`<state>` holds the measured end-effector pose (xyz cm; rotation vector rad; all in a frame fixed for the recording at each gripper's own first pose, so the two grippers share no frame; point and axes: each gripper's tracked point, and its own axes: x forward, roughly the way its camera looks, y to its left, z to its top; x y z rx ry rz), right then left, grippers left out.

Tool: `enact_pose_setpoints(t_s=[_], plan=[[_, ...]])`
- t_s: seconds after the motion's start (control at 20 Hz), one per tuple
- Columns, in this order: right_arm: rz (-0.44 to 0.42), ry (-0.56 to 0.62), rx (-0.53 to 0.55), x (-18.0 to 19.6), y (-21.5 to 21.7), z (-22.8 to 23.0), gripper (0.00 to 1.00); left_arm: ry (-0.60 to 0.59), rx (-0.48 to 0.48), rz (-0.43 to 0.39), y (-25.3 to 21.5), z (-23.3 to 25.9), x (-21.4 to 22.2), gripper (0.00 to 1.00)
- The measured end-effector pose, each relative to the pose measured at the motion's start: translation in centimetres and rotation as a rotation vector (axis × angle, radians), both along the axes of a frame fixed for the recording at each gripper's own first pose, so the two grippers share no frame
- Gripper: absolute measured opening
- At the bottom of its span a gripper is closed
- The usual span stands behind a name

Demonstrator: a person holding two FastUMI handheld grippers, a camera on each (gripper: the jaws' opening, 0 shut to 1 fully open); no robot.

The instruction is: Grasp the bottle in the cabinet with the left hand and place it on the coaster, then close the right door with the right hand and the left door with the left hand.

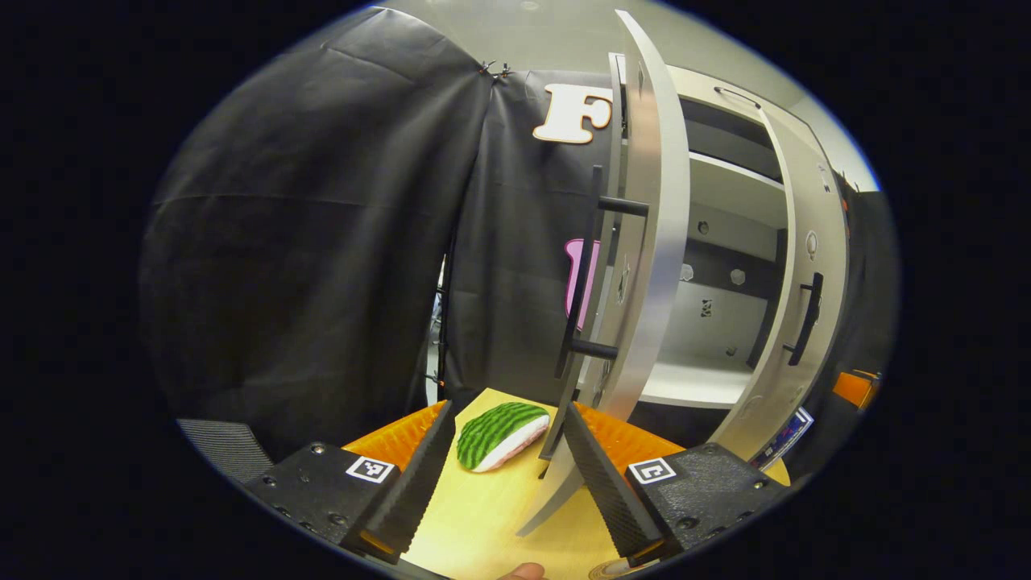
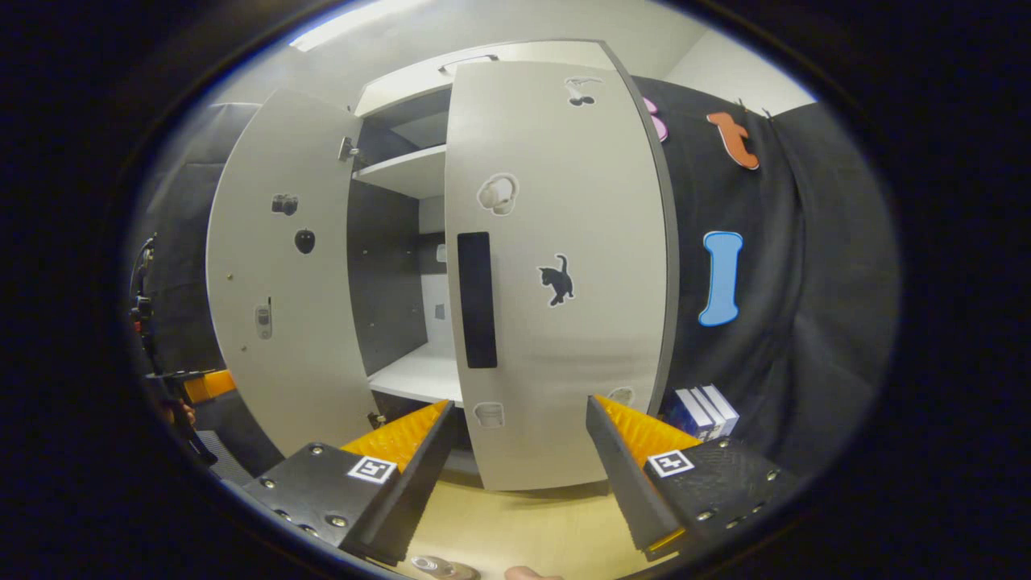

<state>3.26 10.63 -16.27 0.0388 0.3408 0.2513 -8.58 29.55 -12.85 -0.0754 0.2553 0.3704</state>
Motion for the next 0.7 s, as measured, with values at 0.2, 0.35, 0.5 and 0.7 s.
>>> enact_pose_setpoints(t_s=[0.2,0.35,0.5,0.7], plan=[[0.008,0.0,-0.001,0.1,-0.3,0.0,0.98,0.001,-0.01,-0.045,-1.1,-0.1,0.6,0.9],[0.01,0.001,-0.006,0.0,-0.7,0.0,0.98,0.001,-0.028,-0.091,-4.1,-0.4,0.8,0.9],[0.004,-0.002,-0.008,-0.2,-1.3,0.1,0.98,0.004,-0.039,-0.147,-6.4,-0.8,1.6,0.87],[-0.022,-0.009,-0.021,-0.7,-2.7,0.2,0.98,0.01,-0.042,-0.223,-9.4,-1.2,3.2,0.9]])
